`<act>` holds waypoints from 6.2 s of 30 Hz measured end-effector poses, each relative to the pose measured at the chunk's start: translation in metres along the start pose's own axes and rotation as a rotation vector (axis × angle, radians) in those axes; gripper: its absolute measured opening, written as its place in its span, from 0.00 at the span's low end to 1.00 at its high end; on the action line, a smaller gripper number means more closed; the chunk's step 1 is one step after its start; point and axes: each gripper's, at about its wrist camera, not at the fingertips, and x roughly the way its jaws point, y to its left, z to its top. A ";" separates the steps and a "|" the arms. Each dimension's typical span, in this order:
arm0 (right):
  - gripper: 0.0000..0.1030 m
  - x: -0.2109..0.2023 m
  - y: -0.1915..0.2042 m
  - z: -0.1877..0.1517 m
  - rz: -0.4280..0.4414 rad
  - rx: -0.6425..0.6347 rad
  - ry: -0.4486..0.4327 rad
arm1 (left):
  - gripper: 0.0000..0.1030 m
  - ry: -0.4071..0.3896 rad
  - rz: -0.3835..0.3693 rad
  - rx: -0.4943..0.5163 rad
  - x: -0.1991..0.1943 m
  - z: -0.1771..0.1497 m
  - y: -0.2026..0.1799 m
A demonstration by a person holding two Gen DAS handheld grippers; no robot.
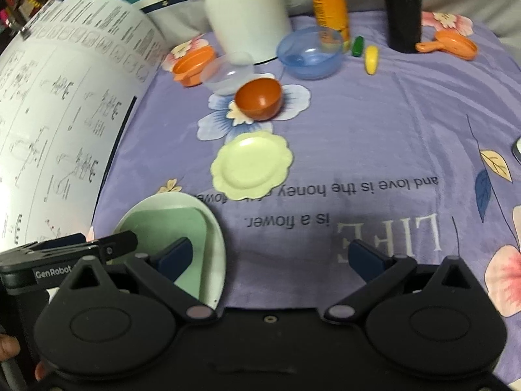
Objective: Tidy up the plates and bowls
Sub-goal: 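Grasp the pale yellow flower-shaped plate rim with both grippers, then carry the yellow plate with both grippers and lower it onto the green tray, then open both grippers to release the yellow plate, then move both grippers to the blue transparent bowl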
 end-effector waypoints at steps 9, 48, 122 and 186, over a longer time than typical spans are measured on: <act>1.00 0.009 -0.031 0.008 -0.007 0.086 0.003 | 1.00 -0.020 0.005 0.045 0.019 0.023 -0.021; 0.25 0.099 -0.031 0.066 0.115 0.064 -0.001 | 0.38 0.029 -0.136 0.209 0.103 0.050 -0.094; 0.27 0.032 0.103 -0.019 0.118 -0.162 0.097 | 0.32 0.058 -0.083 0.005 -0.004 -0.031 0.018; 1.00 0.006 -0.041 0.020 0.053 0.145 -0.087 | 1.00 -0.090 -0.062 0.115 -0.001 0.016 -0.050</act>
